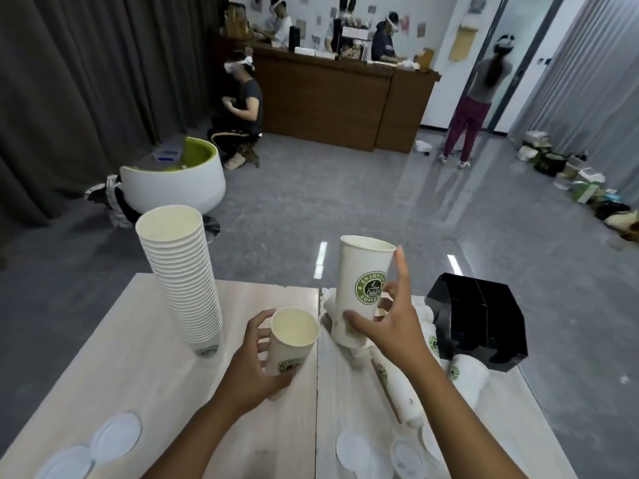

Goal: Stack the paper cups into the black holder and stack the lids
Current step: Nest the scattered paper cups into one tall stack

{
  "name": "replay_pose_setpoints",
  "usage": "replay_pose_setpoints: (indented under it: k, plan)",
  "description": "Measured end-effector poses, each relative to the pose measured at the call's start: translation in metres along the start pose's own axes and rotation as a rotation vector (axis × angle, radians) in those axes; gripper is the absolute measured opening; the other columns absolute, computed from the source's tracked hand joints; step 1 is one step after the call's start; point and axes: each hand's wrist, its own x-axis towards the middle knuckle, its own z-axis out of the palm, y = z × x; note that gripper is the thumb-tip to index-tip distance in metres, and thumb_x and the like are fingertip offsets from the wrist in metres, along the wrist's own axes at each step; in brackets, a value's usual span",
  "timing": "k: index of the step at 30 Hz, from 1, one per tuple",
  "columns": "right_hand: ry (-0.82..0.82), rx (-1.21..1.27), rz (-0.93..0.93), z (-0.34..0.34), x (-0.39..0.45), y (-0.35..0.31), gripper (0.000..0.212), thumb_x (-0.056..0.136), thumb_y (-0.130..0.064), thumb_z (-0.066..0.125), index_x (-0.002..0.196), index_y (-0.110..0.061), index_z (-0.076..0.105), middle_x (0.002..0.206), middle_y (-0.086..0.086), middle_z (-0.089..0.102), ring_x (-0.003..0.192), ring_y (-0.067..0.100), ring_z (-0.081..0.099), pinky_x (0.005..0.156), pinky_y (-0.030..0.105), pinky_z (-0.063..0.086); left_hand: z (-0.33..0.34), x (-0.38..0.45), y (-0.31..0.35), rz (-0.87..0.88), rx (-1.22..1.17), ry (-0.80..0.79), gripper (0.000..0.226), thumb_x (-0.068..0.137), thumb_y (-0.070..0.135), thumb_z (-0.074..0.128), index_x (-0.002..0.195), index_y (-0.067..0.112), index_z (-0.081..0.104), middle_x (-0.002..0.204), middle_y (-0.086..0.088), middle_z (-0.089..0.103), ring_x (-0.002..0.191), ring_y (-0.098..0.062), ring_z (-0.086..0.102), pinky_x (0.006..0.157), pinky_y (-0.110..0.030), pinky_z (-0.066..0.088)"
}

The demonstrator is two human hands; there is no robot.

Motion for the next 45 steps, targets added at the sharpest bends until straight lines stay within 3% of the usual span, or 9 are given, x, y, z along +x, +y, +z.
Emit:
replay_pose_setpoints:
  k: [4, 8, 12, 18, 24, 29, 33, 41, 45]
  plan:
    - [-0.001, 0.032, -0.106, 0.008, 0.019, -0.048, 0.135, 0.073, -0.014, 0.093, 0.156, -0.054, -0.006, 0.122, -0.017, 0.046, 0.101, -0.02, 0.054, 0.081, 0.004, 0.046, -0.013, 0.006, 0.016, 0.038, 0.011, -0.016, 0.112, 0.063, 0.021, 0.097, 0.142, 0.062, 0.03, 0.132, 0.01, 0.058, 0.115, 0.004, 0.06, 0.09, -0.032, 0.06]
    - [-0.056, 0.047, -0.182, 0.028, 0.027, -0.074, 0.134, 0.074, -0.01, 0.091, 0.158, -0.048, -0.006, 0.121, -0.021, 0.045, 0.099, -0.026, 0.051, 0.076, 0.001, 0.044, -0.022, 0.008, 0.034, 0.084, -0.012, -0.016, 0.11, 0.064, 0.018, 0.097, 0.141, 0.063, 0.032, 0.132, 0.012, 0.061, 0.116, 0.002, 0.062, 0.088, -0.031, 0.061]
    - [-0.08, 0.067, -0.21, 0.052, 0.022, -0.083, 0.127, 0.072, -0.013, 0.093, 0.15, -0.059, 0.005, 0.124, -0.018, 0.045, 0.102, -0.017, 0.056, 0.075, 0.008, 0.049, -0.029, 0.011, 0.05, 0.133, -0.043, 0.007, 0.109, 0.064, 0.018, 0.098, 0.136, 0.068, 0.034, 0.131, 0.015, 0.062, 0.118, -0.004, 0.063, 0.089, -0.032, 0.061]
    - [-0.058, 0.114, -0.2, 0.077, 0.017, -0.071, 0.131, 0.067, -0.026, 0.092, 0.152, -0.061, -0.001, 0.126, 0.004, 0.053, 0.105, 0.012, 0.063, 0.096, 0.027, 0.053, -0.039, 0.013, 0.058, 0.135, -0.037, 0.05, 0.102, 0.062, 0.038, 0.097, 0.135, 0.067, 0.031, 0.13, 0.018, 0.062, 0.116, -0.002, 0.063, 0.089, -0.026, 0.059]
    - [-0.087, 0.088, -0.157, 0.078, 0.013, -0.056, 0.129, 0.071, -0.026, 0.093, 0.154, -0.06, -0.001, 0.125, -0.007, 0.053, 0.115, 0.007, 0.059, 0.092, 0.014, 0.047, -0.034, 0.013, 0.054, 0.119, -0.049, 0.058, 0.105, 0.06, 0.039, 0.097, 0.138, 0.065, 0.031, 0.134, 0.015, 0.06, 0.12, -0.009, 0.063, 0.096, -0.037, 0.06]
    - [-0.115, 0.071, -0.145, 0.069, 0.008, -0.047, 0.112, 0.076, -0.026, 0.09, 0.156, -0.052, 0.015, 0.124, -0.022, 0.056, 0.121, 0.01, 0.06, 0.1, 0.022, 0.05, -0.024, 0.016, 0.056, 0.127, -0.057, 0.052, 0.107, 0.064, 0.028, 0.099, 0.135, 0.069, 0.03, 0.134, 0.018, 0.06, 0.12, -0.001, 0.062, 0.094, -0.029, 0.059]
    - [-0.118, 0.088, -0.098, 0.063, 0.005, -0.038, 0.1, 0.08, -0.029, 0.088, 0.153, -0.052, 0.024, 0.127, -0.03, 0.053, 0.123, 0.003, 0.056, 0.093, 0.018, 0.051, -0.019, 0.019, 0.059, 0.138, -0.066, 0.015, 0.112, 0.067, 0.019, 0.097, 0.137, 0.071, 0.027, 0.137, 0.019, 0.057, 0.122, 0.0, 0.06, 0.093, -0.027, 0.059]
    - [-0.155, 0.135, -0.006, 0.061, 0.006, -0.013, 0.089, 0.078, -0.047, 0.079, 0.15, -0.058, 0.027, 0.129, -0.033, 0.051, 0.12, 0.002, 0.058, 0.087, 0.02, 0.053, -0.011, 0.028, 0.055, 0.118, -0.017, -0.014, 0.117, 0.07, 0.033, 0.096, 0.144, 0.072, 0.015, 0.142, 0.024, 0.051, 0.127, -0.005, 0.059, 0.096, -0.027, 0.059]
    - [-0.185, 0.116, 0.025, 0.059, 0.012, 0.008, 0.095, 0.074, -0.051, 0.082, 0.152, -0.055, 0.026, 0.137, -0.024, 0.05, 0.119, 0.008, 0.059, 0.092, 0.03, 0.057, -0.006, 0.037, 0.047, 0.108, -0.011, -0.004, 0.116, 0.07, 0.028, 0.097, 0.142, 0.073, 0.018, 0.14, 0.029, 0.049, 0.126, 0.001, 0.057, 0.089, -0.018, 0.057]
